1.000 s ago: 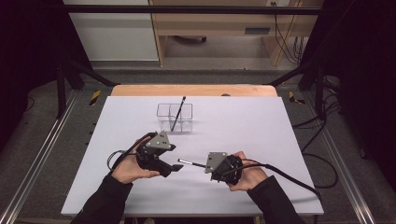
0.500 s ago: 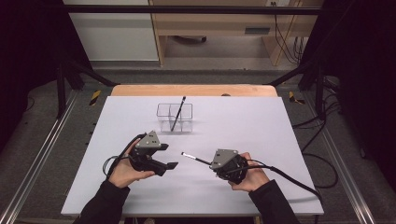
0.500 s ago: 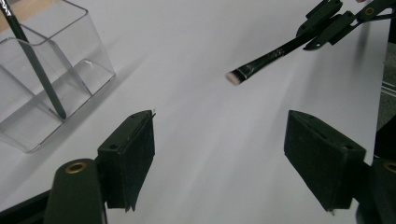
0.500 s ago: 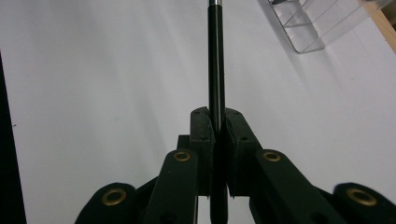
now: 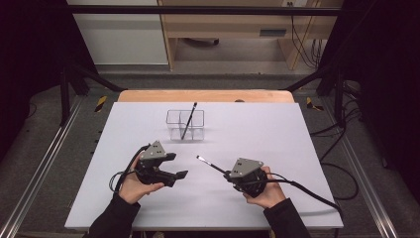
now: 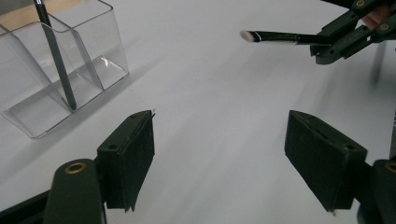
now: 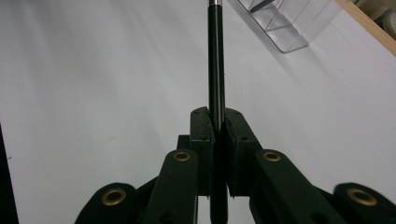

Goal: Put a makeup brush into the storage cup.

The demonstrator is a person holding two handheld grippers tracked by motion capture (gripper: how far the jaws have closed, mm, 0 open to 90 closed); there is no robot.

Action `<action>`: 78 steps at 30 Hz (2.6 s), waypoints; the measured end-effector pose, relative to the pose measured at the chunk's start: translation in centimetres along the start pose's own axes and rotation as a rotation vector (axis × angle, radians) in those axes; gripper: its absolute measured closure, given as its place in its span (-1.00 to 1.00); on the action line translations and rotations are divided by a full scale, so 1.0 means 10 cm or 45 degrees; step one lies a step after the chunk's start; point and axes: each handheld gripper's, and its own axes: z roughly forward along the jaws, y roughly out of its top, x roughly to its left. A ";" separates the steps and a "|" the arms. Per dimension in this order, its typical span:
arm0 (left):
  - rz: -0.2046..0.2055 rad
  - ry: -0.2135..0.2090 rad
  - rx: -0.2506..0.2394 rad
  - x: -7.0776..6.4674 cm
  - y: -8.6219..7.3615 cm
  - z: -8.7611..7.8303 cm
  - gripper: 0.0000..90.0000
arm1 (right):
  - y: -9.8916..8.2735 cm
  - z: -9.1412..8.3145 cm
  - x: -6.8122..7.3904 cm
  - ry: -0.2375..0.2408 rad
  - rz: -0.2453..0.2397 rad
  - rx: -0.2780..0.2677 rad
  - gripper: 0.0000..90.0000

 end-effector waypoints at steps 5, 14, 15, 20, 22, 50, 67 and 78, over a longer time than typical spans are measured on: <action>-0.043 0.018 -0.055 -0.03 -0.03 -0.02 -0.48 | -0.04 0.00 -0.01 -0.012 0.075 -0.039 0.87; -0.132 0.034 -0.143 -0.05 -0.09 0.01 -0.50 | -0.03 0.01 0.00 -0.033 0.169 -0.102 0.87; -0.140 0.030 -0.147 -0.05 -0.09 0.02 -0.50 | -0.03 0.01 0.01 -0.032 0.180 -0.109 0.87; -0.178 0.036 -0.188 -0.07 -0.12 0.06 -0.51 | -0.05 0.02 0.00 -0.041 0.244 -0.157 0.87; -0.190 0.042 -0.204 -0.07 -0.12 0.07 -0.51 | -0.07 0.02 -0.02 -0.051 0.285 -0.189 0.87; -0.331 -0.041 -0.425 -0.21 0.02 0.20 -0.53 | -0.09 0.03 0.00 -0.114 0.404 -0.339 0.87; -0.399 -0.101 -0.533 -0.27 0.21 0.35 -0.52 | -0.08 0.04 0.02 -0.086 0.427 -0.389 0.87; -0.420 -0.127 -0.573 -0.30 0.26 0.41 -0.50 | -0.08 0.04 0.03 -0.086 0.441 -0.407 0.87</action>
